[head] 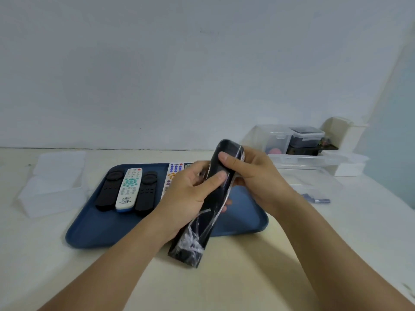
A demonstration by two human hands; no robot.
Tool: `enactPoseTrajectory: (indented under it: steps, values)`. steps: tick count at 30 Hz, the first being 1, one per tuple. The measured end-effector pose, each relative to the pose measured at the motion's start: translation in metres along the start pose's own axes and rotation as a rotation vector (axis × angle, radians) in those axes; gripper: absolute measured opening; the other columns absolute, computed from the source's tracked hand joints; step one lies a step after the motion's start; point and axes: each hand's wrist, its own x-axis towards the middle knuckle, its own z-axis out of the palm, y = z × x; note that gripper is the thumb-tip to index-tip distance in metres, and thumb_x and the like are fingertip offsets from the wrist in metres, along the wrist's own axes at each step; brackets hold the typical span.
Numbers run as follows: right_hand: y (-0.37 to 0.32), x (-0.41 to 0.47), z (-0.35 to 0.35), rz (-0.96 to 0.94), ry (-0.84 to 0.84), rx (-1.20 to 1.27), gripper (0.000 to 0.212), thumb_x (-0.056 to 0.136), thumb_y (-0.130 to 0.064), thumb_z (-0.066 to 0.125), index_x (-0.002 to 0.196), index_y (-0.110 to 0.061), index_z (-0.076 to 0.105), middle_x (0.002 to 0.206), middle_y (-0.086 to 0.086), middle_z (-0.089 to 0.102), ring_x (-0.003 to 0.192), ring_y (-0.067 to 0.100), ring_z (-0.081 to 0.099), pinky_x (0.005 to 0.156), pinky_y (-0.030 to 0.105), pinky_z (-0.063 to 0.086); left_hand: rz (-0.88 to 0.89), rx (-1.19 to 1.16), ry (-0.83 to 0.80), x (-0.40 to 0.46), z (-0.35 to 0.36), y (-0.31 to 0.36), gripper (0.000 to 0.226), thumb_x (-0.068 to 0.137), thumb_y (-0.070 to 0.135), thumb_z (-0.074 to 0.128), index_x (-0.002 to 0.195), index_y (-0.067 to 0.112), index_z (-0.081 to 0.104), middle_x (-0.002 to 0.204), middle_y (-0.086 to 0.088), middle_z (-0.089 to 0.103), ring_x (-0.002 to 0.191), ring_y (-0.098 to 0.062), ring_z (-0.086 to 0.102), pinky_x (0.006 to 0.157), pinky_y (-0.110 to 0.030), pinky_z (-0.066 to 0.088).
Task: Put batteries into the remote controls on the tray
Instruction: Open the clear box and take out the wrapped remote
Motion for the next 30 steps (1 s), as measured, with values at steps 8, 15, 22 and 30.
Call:
enactPoseTrajectory:
  steps: [8,15,22,30]
  values:
    - [-0.030,-0.013,-0.019,-0.602,0.276,-0.251,0.028,0.084,0.002,0.075,0.106,-0.015,0.069,0.097,0.004,0.071,0.091,0.011,0.067,0.081,0.023,0.054,0.400,0.731,0.348,0.019,-0.041,-0.007,0.020,0.097,0.036,0.060,0.116,0.031,0.064,0.112,0.015,0.071,0.106,-0.004,0.064,0.090,-0.032,0.053]
    - [0.019,0.005,-0.026,-0.469,-0.030,-0.766,0.033,0.082,0.007,0.073,0.107,-0.014,0.077,0.100,-0.008,0.075,0.090,-0.004,0.067,0.085,0.014,0.051,0.288,1.433,-0.069,0.026,-0.059,-0.041,0.056,0.094,0.046,0.060,0.145,0.027,0.049,0.149,0.009,0.047,0.138,-0.016,0.043,0.117,-0.039,0.025]
    - [0.025,0.006,-0.035,-0.163,-0.259,-1.206,0.041,0.068,-0.025,0.083,0.097,-0.034,0.055,0.102,-0.014,0.054,0.091,0.014,0.056,0.079,0.037,0.053,0.301,1.356,-0.092,0.030,-0.065,-0.044,0.049,0.094,0.034,0.064,0.142,0.027,0.054,0.143,0.013,0.055,0.128,-0.012,0.052,0.108,-0.026,0.038]
    - [0.037,0.008,-0.013,-0.180,-0.083,-1.164,0.039,0.072,-0.063,0.076,0.092,-0.030,0.071,0.087,-0.015,0.066,0.080,0.005,0.060,0.075,0.031,0.053,0.292,1.214,-0.025,0.036,-0.070,-0.050,0.047,0.083,0.040,0.079,0.126,0.031,0.065,0.123,0.013,0.067,0.112,-0.010,0.060,0.097,-0.026,0.046]
